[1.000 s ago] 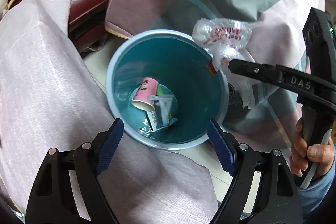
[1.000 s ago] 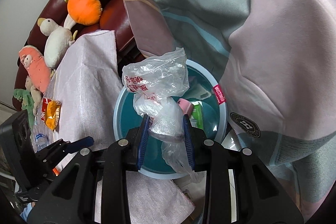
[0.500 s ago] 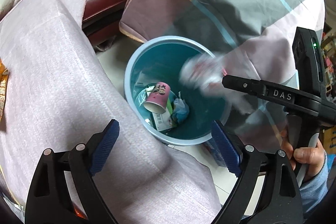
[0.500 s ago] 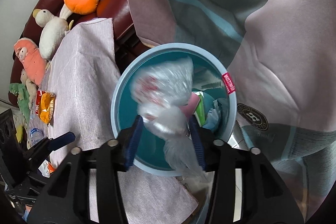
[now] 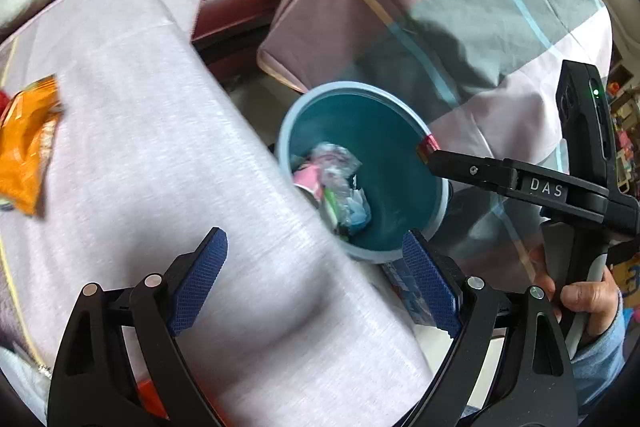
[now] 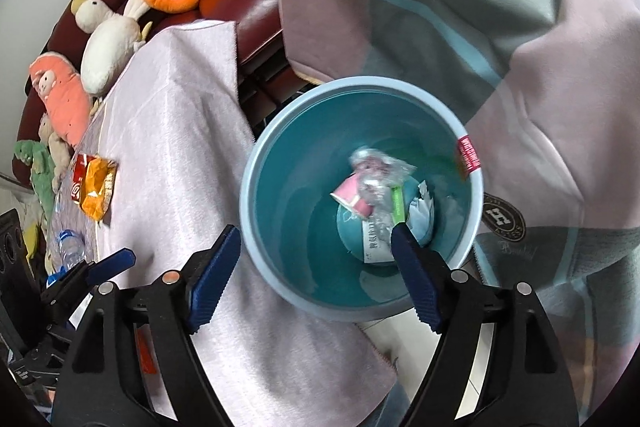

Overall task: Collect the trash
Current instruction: 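Move both open tools back over the remaining trash on the table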

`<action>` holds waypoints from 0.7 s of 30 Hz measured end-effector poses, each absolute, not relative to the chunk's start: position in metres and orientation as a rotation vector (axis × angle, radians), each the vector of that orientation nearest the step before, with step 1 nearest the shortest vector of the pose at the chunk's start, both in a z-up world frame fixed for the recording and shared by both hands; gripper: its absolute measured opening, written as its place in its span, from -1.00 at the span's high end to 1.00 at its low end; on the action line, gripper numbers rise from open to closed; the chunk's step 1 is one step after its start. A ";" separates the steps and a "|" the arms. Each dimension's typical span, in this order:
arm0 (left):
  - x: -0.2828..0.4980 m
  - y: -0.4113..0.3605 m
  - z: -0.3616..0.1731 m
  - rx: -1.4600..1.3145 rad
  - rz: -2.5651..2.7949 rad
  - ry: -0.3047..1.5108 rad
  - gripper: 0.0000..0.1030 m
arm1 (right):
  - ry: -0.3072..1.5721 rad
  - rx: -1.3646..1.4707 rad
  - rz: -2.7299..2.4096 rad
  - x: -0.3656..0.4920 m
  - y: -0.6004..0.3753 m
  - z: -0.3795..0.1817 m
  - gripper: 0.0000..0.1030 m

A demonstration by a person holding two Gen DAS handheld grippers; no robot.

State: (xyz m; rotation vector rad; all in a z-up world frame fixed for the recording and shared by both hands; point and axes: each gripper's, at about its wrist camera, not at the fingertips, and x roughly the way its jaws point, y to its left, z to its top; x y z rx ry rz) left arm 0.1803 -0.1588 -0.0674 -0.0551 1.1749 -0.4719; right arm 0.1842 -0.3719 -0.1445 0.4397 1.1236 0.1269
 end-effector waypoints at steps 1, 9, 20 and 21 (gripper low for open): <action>0.178 -0.153 -0.065 -0.058 -0.465 1.169 -0.74 | 1.124 0.435 0.130 0.183 -0.368 -0.143 -0.44; 0.156 -0.102 -0.049 -0.100 -0.394 1.129 -0.74 | 1.121 0.381 0.172 0.177 -0.330 -0.124 -0.44; 0.117 -0.021 -0.018 -0.103 -0.265 1.051 -0.74 | 1.121 0.259 0.271 0.167 -0.253 -0.098 -0.44; 0.111 -0.011 -0.016 -0.090 -0.249 1.047 -0.74 | 1.121 0.249 0.279 0.166 -0.247 -0.096 -0.44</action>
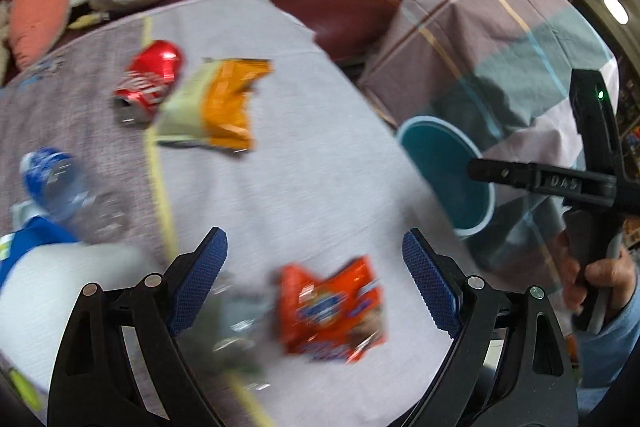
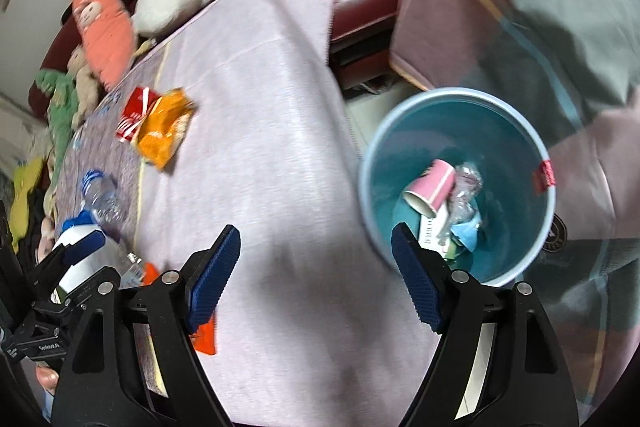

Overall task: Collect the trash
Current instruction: 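Move both open tools back over the remaining trash on the table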

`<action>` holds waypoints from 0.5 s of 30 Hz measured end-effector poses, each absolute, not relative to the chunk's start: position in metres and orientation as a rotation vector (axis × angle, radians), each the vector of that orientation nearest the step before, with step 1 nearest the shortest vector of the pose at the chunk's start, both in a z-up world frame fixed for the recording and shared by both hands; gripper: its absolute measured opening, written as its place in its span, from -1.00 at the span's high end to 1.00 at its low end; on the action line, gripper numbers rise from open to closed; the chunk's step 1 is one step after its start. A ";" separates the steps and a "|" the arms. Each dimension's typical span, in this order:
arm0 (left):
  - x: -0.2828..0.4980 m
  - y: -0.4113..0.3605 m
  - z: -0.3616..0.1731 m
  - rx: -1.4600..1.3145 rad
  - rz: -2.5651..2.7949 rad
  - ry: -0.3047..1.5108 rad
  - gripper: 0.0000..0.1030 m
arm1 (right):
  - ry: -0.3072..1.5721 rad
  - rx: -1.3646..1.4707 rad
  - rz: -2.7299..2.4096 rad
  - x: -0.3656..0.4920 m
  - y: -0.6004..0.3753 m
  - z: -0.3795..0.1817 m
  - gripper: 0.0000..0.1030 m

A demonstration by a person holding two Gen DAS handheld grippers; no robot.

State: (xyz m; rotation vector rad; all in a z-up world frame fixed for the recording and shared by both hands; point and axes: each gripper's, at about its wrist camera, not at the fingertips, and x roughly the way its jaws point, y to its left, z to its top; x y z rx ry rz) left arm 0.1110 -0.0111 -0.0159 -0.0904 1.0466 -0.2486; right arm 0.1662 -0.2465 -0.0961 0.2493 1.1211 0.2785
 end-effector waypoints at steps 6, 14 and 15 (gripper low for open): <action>0.081 0.033 -0.001 -0.016 -0.168 1.008 -0.74 | 1.131 0.197 0.317 0.161 -0.211 -0.089 -0.44; 0.055 0.073 -0.005 0.105 -0.050 1.002 -0.74 | 1.143 0.137 0.387 0.156 -0.164 -0.084 -0.44; 0.054 0.075 -0.008 0.111 -0.040 1.003 -0.74 | 1.145 0.132 0.393 0.155 -0.160 -0.084 -0.44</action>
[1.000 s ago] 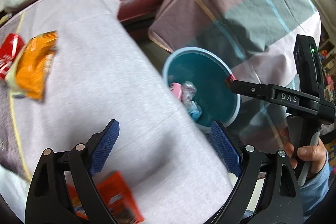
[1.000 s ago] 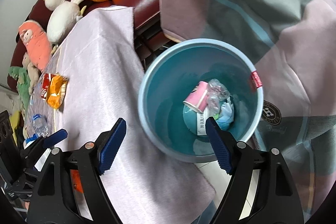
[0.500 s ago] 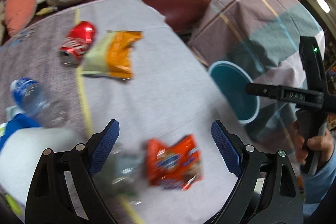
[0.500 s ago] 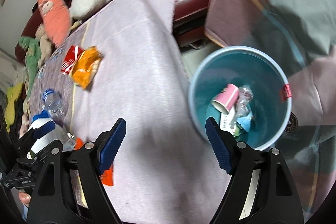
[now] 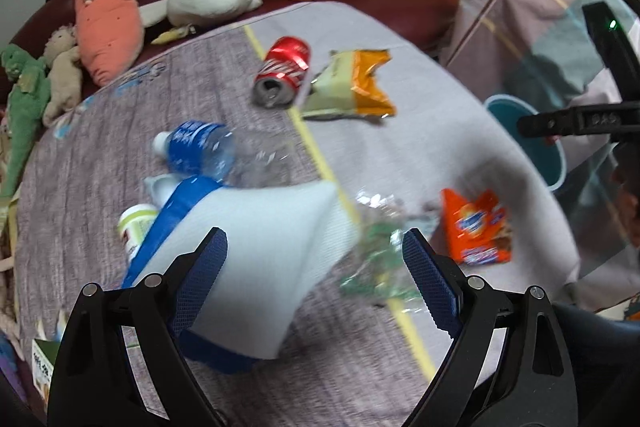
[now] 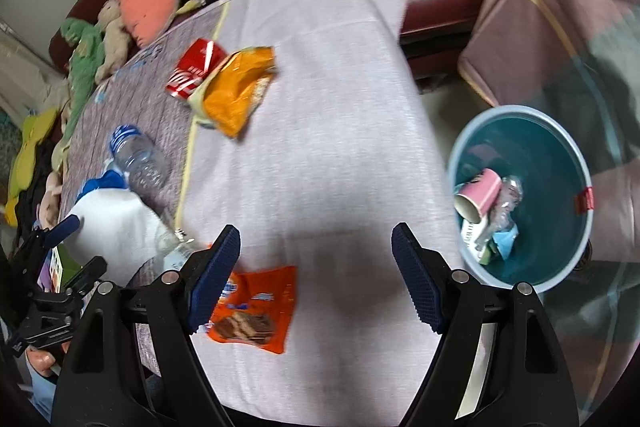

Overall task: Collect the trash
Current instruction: 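Move both open tools back over the remaining trash on the table, then grasp the white paper towel with the left tool, then grasp the blue-labelled water bottle with the right tool while the left holds the towel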

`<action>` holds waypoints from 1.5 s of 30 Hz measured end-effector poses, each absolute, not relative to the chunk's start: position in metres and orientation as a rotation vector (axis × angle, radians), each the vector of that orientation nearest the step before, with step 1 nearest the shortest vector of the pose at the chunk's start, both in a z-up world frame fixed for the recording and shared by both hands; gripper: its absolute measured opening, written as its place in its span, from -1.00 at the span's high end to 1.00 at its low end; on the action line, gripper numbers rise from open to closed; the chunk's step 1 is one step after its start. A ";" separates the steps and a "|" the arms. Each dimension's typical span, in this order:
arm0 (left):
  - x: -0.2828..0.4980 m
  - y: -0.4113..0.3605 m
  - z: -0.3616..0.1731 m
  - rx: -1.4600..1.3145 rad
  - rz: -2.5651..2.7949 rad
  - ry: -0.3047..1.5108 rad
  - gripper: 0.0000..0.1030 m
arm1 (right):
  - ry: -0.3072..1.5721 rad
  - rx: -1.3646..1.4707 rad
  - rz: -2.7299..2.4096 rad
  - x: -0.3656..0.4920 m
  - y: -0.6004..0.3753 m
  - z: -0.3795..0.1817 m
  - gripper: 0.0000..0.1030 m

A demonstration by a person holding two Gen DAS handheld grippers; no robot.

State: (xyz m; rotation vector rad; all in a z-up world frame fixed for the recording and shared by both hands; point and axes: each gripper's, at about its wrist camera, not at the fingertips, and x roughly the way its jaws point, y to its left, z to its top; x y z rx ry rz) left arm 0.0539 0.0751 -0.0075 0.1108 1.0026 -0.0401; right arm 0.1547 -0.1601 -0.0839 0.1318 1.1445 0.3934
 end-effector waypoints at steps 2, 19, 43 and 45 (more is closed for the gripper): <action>0.053 0.081 -0.013 0.124 -0.019 1.005 -0.74 | 1.149 0.123 0.407 0.153 -0.152 -0.084 -0.44; 0.045 0.075 -0.045 0.348 0.157 0.939 -0.40 | 1.181 0.096 0.446 0.148 -0.125 -0.090 -0.44; 0.062 0.194 0.024 -0.310 0.125 0.820 0.76 | 1.171 -0.047 0.581 0.169 -0.041 -0.069 -0.44; 0.063 0.212 0.028 -0.348 0.137 0.801 0.76 | 1.168 -0.079 0.613 0.176 -0.019 -0.065 -0.45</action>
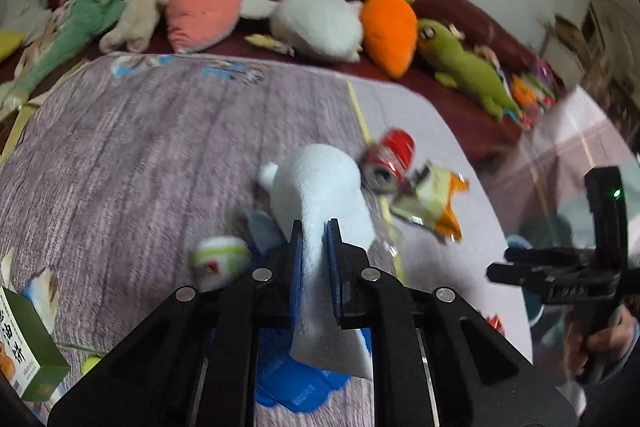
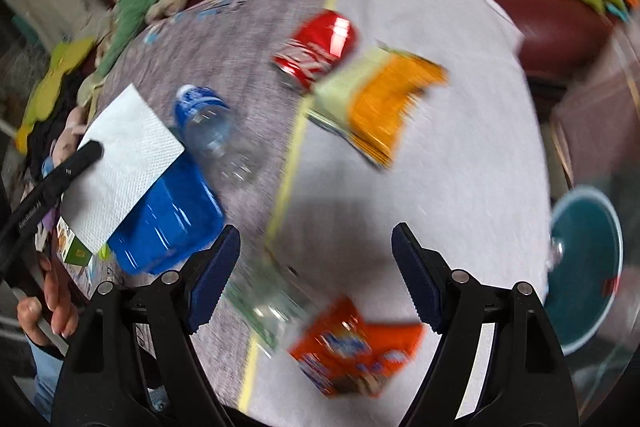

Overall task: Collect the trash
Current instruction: 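Grasp the blue-labelled water bottle with the right tool while the left holds the towel, then carry towel and bottle over the teal bin and open both tools to drop them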

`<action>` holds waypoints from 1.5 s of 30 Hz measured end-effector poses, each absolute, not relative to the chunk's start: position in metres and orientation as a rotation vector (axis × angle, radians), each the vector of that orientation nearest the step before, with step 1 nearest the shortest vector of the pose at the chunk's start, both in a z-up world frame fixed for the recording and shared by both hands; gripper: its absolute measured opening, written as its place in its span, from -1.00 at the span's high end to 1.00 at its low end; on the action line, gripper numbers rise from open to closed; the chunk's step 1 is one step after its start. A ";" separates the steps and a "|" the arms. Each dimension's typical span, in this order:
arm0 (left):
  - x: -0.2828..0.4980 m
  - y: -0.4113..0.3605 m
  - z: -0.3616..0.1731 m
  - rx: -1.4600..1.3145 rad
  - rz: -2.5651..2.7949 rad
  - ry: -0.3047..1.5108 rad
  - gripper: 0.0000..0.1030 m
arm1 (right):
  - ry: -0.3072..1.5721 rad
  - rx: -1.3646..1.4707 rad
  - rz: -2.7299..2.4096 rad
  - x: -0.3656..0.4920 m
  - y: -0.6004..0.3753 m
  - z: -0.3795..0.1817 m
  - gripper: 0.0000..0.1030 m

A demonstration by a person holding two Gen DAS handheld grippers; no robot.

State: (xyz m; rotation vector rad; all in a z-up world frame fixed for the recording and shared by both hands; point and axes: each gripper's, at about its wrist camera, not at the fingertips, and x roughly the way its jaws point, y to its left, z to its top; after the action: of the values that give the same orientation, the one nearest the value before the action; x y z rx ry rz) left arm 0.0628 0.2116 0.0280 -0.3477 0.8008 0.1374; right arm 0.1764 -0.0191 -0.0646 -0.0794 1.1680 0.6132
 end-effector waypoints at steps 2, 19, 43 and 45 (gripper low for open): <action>0.066 0.228 0.031 -0.379 0.151 0.785 0.76 | 1.169 -0.114 0.654 0.186 0.007 -0.061 -0.44; 0.087 0.292 0.005 -0.481 0.162 0.823 0.76 | 1.334 -0.211 0.884 0.252 0.142 -0.102 -0.09; 0.110 0.226 0.032 -0.419 0.042 0.807 0.76 | 1.233 0.006 0.880 0.249 0.064 -0.063 -0.28; 0.115 0.204 0.034 -0.397 0.004 0.813 0.76 | 1.205 0.044 0.841 0.249 0.031 -0.055 -0.28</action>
State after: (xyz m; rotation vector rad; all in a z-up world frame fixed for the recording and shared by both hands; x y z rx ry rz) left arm 0.1148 0.2037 0.0343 -0.3966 0.8131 0.0042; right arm 0.2492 0.0313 -0.0549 0.0442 1.2052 0.8410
